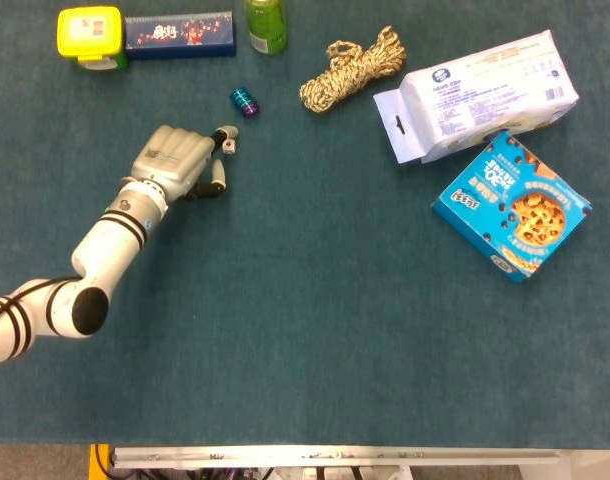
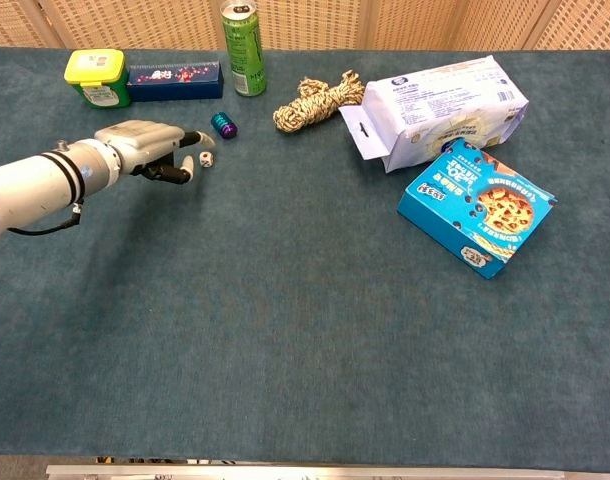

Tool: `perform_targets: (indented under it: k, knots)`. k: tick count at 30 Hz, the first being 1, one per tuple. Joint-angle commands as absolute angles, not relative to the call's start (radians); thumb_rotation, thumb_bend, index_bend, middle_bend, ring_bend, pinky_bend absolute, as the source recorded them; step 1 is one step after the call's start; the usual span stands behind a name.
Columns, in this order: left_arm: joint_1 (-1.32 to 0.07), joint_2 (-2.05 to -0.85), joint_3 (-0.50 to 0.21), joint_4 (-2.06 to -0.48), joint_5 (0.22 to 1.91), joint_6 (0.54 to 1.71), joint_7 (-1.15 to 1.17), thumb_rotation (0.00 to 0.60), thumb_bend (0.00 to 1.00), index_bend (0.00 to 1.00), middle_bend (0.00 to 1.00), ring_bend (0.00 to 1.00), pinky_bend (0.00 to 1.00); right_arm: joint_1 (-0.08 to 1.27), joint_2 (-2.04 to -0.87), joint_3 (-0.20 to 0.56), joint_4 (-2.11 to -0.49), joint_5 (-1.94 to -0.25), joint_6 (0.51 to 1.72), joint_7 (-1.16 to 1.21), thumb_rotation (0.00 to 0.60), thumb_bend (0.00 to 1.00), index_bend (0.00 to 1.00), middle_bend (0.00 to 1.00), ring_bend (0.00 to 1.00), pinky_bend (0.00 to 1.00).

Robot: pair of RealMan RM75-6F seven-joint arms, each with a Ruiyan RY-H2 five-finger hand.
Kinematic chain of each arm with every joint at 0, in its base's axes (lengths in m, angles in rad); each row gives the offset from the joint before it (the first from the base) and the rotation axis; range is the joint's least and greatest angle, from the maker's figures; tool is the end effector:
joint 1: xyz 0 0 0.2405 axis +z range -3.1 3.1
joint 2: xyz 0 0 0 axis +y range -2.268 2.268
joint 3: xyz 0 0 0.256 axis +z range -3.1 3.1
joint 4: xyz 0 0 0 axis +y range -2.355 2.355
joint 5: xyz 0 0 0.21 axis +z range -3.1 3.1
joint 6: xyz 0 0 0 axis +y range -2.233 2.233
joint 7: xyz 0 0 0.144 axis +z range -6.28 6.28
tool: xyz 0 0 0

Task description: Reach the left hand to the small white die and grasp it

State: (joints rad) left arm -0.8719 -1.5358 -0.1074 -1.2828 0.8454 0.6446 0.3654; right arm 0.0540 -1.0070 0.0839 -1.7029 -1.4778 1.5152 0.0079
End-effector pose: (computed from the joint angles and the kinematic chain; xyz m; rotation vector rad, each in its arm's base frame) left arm -0.1923 0.3781 -0.0320 -1.9628 -1.0887 -0.5499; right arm -0.3038 -0.1776 0.1957 1.3222 -0.8700 0.9103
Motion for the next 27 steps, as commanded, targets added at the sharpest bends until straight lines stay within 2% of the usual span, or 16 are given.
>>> perform_targets:
  k: [1,16,27]
  knots:
    - [-0.885,-1.545,-0.101,-1.268,0.816,0.648,0.380,0.240,0.72,0.10,0.99,0.98,1.00,0.053,-1.007,0.083,-1.700,-1.477,1.515,0.010,0.600,0.33,0.39,0.43,0.31,0.30]
    - [-0.902,-1.521,-0.055,-1.321,0.785,0.664,0.413,0.243,0.72,0.10,0.99,0.98,1.00,0.055,-1.015,0.085,-1.690,-1.479,1.510,0.016,0.600,0.33,0.39,0.43,0.31,0.30]
    - [-0.873,-1.431,-0.014,-1.486,0.843,0.723,0.414,0.241,0.72,0.10,0.99,0.98,1.00,0.057,-1.021,0.086,-1.682,-1.484,1.509,0.024,0.600,0.33,0.39,0.43,0.31,0.30]
